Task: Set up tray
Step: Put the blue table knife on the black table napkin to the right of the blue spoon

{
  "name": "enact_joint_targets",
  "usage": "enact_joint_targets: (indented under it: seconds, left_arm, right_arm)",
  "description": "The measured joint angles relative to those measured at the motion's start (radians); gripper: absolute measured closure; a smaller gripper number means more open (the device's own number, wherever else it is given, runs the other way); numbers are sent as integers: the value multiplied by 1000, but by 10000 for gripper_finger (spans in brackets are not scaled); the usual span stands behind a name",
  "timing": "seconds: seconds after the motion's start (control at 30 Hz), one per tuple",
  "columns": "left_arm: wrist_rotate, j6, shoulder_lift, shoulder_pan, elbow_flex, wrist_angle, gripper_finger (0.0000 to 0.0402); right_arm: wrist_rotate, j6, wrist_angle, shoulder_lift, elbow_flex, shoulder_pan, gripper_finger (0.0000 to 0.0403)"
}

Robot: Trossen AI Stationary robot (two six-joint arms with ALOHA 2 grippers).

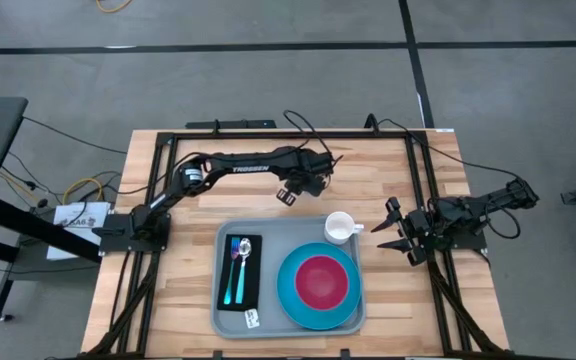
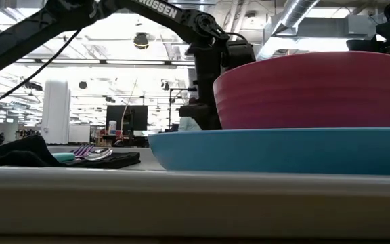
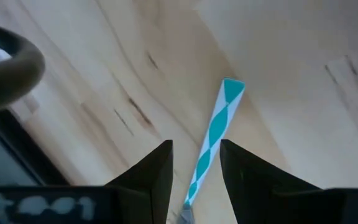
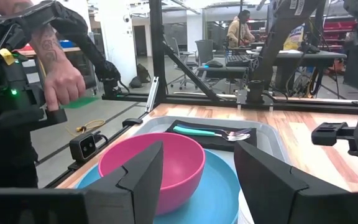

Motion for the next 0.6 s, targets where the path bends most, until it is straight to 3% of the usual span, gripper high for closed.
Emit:
enact_joint_targets:
  seconds: [0.2, 0.4, 0.5, 0.6]
  left_arm:
    - [-88, -48, 0, -28, 0, -1, 279]
    - [-180, -257, 0, -24, 92, -8, 279]
    - [-161, -361, 0, -1, 200, -56, 279]
    - [-49, -502, -16, 29, 283, -83, 279]
  right_arm:
    - [0, 0, 0, 0, 0, 0, 214]
    - [0, 0, 0, 0, 0, 0, 214]
    - [0, 0, 0, 0, 0, 0, 214]
    - [0, 0, 0, 0, 0, 0, 214]
